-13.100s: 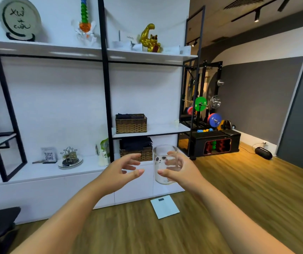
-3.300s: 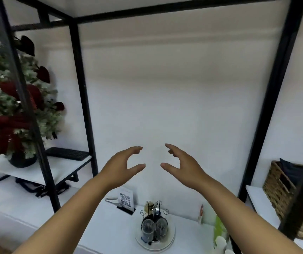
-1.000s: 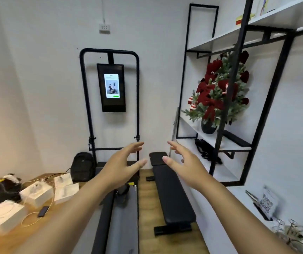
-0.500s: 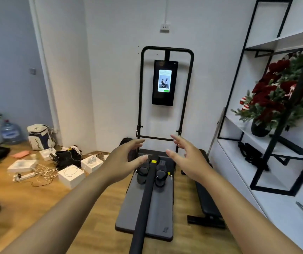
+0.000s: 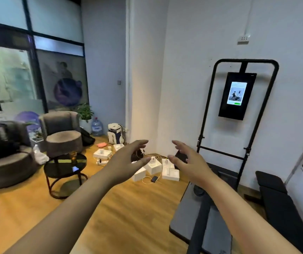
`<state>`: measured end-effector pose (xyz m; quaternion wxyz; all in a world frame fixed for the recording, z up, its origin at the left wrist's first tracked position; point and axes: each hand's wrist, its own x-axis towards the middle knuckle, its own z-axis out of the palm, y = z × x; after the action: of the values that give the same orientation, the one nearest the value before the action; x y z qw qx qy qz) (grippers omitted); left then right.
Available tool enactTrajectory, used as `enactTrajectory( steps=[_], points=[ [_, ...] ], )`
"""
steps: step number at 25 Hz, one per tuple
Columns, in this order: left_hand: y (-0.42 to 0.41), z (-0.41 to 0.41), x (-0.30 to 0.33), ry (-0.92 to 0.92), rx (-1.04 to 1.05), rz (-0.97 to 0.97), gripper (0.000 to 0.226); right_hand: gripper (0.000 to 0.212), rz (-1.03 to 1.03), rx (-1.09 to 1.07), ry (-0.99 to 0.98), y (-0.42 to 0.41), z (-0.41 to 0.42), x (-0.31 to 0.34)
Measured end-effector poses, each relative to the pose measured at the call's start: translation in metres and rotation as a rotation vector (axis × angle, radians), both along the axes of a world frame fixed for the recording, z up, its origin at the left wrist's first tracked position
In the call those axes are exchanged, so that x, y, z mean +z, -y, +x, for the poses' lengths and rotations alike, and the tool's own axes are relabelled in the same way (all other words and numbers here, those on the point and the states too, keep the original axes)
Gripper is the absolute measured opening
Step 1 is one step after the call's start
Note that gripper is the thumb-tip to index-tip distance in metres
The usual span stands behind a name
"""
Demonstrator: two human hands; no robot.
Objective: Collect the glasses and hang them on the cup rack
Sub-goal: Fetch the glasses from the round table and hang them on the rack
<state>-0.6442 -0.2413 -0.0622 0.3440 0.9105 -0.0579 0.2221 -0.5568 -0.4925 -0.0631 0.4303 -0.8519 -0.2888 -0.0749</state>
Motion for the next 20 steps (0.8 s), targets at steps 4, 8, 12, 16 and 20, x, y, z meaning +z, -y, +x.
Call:
enactTrajectory(
  steps=[4, 8, 12, 16, 20],
  points=[
    [-0.064, -0.035, 0.008, 0.004, 0.160, 0.009, 0.064, 0.061, -0.003, 0.163, 0.001, -0.087, -0.001, 0.003],
    [-0.109, -0.047, 0.007, -0.031, 0.256, 0.036, 0.064, 0.060, 0.021, 0.295, 0.011, -0.163, 0.015, -0.007],
    [-0.148, -0.031, 0.004, -0.027, 0.344, 0.060, 0.062, 0.062, 0.043, 0.408, -0.008, -0.225, 0.047, -0.020],
    [-0.182, -0.004, 0.003, -0.037, 0.412, 0.052, 0.063, 0.063, 0.015, 0.475, -0.018, -0.273, 0.090, -0.019],
    [-0.229, 0.024, 0.002, -0.026, 0.482, 0.025, 0.061, 0.067, -0.019, 0.517, 0.003, -0.320, 0.136, -0.014]
  ],
)
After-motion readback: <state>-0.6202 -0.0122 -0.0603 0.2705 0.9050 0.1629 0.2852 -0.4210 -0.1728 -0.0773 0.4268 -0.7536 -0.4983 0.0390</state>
